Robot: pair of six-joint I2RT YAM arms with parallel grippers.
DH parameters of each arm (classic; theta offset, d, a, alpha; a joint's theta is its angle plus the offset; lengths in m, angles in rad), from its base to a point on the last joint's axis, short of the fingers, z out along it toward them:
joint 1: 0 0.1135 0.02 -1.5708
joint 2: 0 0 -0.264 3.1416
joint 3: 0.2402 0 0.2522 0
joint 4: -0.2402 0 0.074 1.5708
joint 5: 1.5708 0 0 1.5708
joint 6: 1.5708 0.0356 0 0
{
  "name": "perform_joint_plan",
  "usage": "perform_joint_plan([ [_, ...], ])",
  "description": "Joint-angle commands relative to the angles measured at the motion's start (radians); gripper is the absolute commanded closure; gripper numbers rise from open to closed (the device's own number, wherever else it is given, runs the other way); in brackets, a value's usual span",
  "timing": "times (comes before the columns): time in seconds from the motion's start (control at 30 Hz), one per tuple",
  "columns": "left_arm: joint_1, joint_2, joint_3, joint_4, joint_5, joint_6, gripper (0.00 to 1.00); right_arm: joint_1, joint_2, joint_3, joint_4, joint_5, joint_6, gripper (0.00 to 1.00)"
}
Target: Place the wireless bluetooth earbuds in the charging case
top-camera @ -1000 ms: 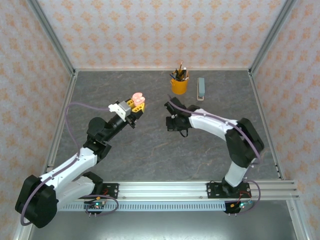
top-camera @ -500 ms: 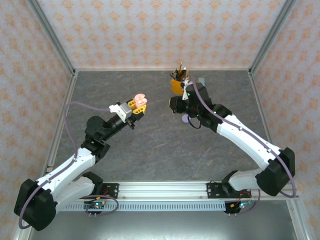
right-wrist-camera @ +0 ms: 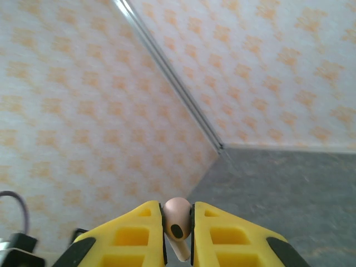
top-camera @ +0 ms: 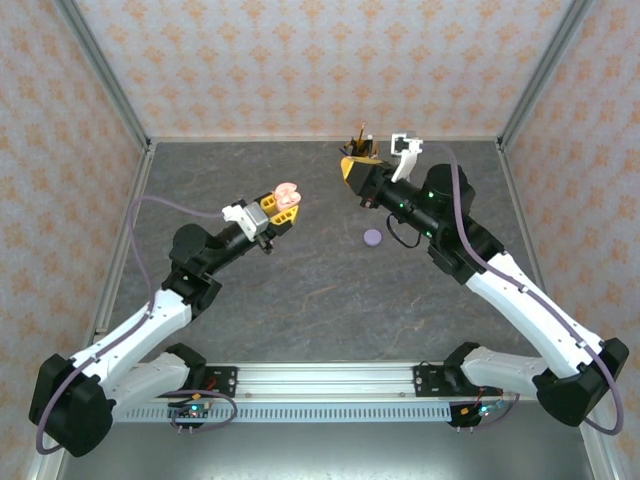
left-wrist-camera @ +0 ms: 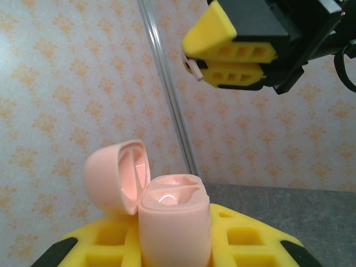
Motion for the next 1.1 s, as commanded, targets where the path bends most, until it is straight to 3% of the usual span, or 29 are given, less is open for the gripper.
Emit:
perform_joint_plan([
  [0.0,-0.019,0.011,0.041,0.044,-0.003,0.017,1.00,-0.005,-0.004,-0.038,0.188,-0.092,0.050,0.84],
  [0.33,-0.046,0.060,0.050,0.146,-0.059,-0.041,1.00,0.006,0.042,-0.134,0.483,-0.163,0.175,0.84],
  [1.07,-0.065,0.078,0.070,0.160,-0.089,-0.050,1.00,0.107,0.137,-0.182,0.548,-0.178,0.168,0.85],
])
